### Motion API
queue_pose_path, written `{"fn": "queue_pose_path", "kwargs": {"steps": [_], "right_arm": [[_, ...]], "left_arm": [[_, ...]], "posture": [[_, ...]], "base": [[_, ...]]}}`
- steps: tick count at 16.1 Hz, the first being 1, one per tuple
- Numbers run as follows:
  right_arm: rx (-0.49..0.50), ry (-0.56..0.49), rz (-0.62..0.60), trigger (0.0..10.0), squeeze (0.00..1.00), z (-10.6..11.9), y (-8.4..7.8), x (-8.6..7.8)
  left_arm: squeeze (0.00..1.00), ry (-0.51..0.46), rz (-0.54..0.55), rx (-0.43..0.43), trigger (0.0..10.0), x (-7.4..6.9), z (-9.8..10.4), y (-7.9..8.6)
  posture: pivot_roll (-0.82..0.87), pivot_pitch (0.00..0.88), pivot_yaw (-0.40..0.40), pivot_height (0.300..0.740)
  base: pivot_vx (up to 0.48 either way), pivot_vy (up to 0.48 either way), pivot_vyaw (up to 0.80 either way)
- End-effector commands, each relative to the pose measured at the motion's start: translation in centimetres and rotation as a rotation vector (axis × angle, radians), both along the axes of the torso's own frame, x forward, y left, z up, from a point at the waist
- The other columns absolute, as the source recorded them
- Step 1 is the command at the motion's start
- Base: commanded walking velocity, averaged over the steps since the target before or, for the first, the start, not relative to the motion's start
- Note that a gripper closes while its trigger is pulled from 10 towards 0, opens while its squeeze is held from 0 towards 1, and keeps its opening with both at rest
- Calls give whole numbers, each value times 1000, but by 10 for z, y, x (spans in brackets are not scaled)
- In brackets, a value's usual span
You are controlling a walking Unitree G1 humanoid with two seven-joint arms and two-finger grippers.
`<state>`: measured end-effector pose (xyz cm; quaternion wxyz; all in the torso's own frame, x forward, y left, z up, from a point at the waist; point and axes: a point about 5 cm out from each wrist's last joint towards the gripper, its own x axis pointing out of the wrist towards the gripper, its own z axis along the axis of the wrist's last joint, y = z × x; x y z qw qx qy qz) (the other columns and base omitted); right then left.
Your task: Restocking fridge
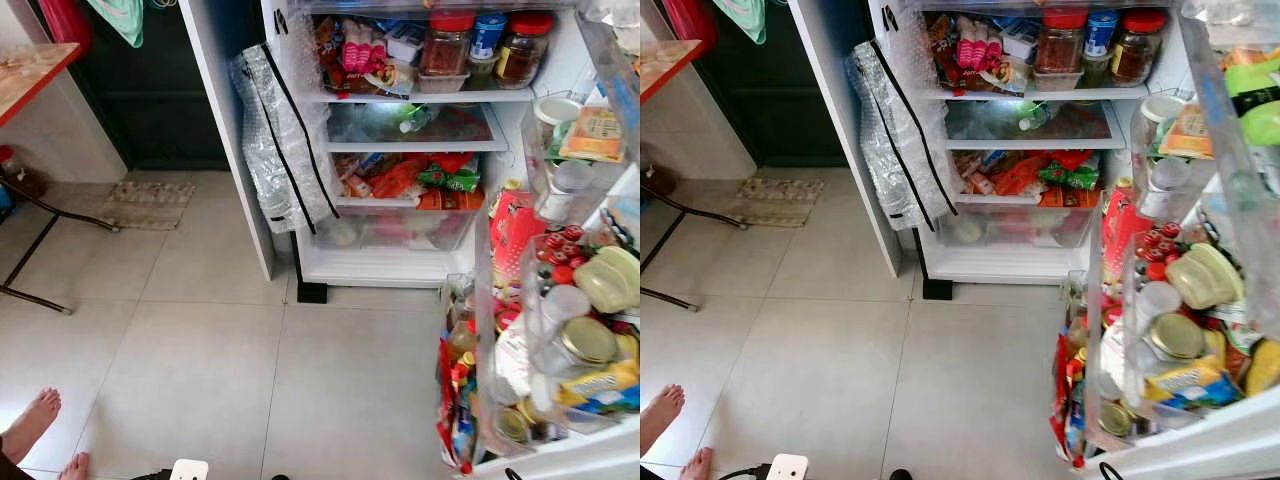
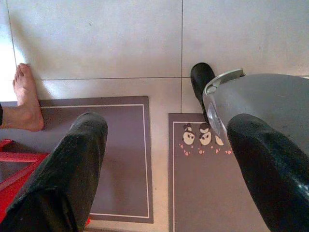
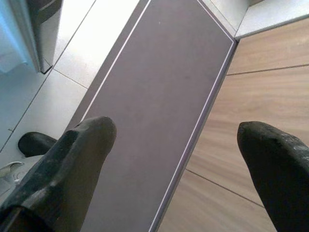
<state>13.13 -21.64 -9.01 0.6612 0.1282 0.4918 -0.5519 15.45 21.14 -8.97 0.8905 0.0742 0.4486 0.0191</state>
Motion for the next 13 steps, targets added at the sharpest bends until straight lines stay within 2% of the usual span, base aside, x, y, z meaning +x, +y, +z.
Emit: {"fn": "queue_pose_path", "kwargs": {"steps": [1, 4, 7, 10, 11, 13], "right_arm": [[17, 3, -47, 10000, 0, -3, 4, -6], [15, -40, -70, 10000, 0, -3, 4, -6], [-5, -116, -20, 10000, 0, -2, 1, -4], [28, -291, 107, 10000, 0, -1, -3, 5], [72, -391, 195, 10000, 0, 0, -4, 11], [139, -519, 265, 10000, 0, 2, -2, 18]], "left_arm": [[0, 51, 8, 21, 10000, -13, -4, 7], [0, 49, 10, 23, 10000, -13, -4, 8], [0, 44, 10, 21, 10000, -12, -4, 7], [0, 47, 8, 19, 10000, -14, -4, 7], [0, 52, 9, 20, 10000, -15, -5, 8], [0, 56, 12, 19, 10000, -17, -5, 10]], "posture": [[-46, 173, 24, 740], [-41, 169, 20, 740], [-43, 167, 19, 740], [-42, 164, 19, 740], [-40, 160, 19, 740], [-35, 154, 22, 740]], "base": [[0, 0, 0], [0, 0, 0], [0, 0, 0], [0, 0, 0], [0, 0, 0], [0, 0, 0]]}}
